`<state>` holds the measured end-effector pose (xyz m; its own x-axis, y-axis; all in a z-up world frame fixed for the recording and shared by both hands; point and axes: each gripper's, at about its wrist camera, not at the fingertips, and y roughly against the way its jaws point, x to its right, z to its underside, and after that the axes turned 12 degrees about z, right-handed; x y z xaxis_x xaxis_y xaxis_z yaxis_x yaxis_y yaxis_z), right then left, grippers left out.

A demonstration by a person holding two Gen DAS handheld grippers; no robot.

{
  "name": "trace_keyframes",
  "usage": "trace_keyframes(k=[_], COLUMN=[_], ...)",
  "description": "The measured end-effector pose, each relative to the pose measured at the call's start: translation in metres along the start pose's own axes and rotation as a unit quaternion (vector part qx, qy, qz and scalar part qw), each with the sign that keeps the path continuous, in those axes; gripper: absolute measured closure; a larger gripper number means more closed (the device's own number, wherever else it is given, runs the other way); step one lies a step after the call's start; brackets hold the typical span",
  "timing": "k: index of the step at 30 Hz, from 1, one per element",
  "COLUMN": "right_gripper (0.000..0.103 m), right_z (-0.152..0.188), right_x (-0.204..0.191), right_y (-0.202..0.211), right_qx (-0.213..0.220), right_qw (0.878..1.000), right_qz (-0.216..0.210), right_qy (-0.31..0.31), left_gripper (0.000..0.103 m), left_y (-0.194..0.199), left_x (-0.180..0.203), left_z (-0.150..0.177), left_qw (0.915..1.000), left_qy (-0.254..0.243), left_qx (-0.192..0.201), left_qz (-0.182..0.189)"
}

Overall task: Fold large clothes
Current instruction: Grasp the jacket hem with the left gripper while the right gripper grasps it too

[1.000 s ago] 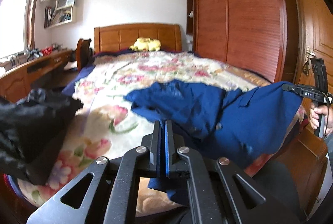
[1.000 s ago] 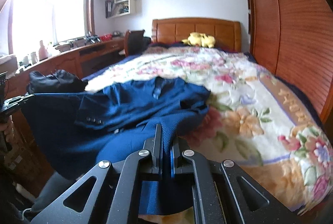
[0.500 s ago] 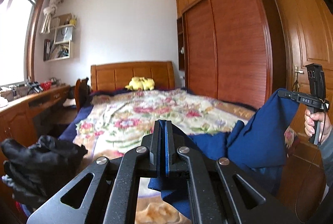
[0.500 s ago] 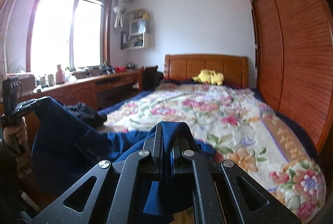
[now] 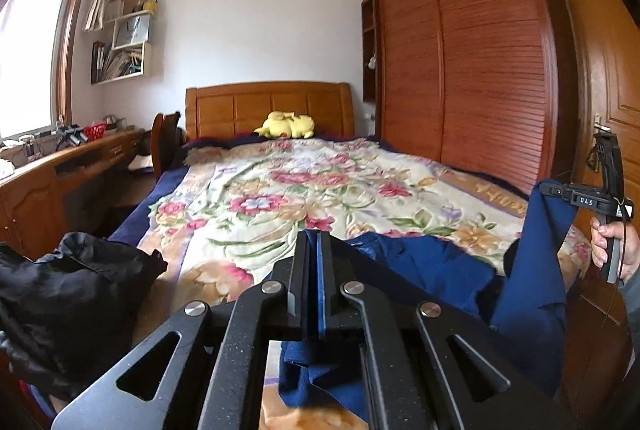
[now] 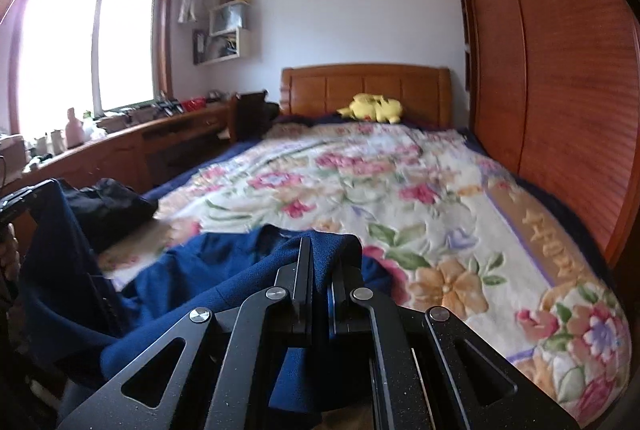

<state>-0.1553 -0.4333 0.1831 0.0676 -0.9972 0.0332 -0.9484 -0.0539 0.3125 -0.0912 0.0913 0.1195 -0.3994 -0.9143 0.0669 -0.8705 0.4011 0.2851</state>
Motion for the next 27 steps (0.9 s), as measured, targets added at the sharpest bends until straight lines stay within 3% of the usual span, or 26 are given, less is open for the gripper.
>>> trace_keyframes(k=[6, 13, 19, 27], right_gripper=[0.099, 0.099, 0.099, 0.099], right_z=[-0.009, -0.054, -0.065, -0.086], right_x=[0.002, -0.033, -0.053, -0.058], right_y=[-0.061, -0.137, -0.206, -0.252], right_qx=[-0.027, -0.037, -0.047, -0.036], right_qw=[1.0, 0.999, 0.997, 0.995], right_qz=[0.008, 0.03, 0.05, 0.076], right_qy=[-0.01, 0.009, 0.042, 0.057], left_gripper=[0.1, 0.1, 0.1, 0.1], left_y=[-0.041, -0.111, -0.153, -0.204], left_x=[-0.022, -0.054, -0.075, -0.101], left_z=[0.002, -0.003, -0.006, -0.023], left_qw=[0.9996, 0.9972, 0.995, 0.9932], left_qy=[0.01, 0.022, 0.022, 0.021], left_qx=[-0.015, -0.045, -0.062, -0.066], left_qz=[-0.022, -0.057, -0.074, -0.094])
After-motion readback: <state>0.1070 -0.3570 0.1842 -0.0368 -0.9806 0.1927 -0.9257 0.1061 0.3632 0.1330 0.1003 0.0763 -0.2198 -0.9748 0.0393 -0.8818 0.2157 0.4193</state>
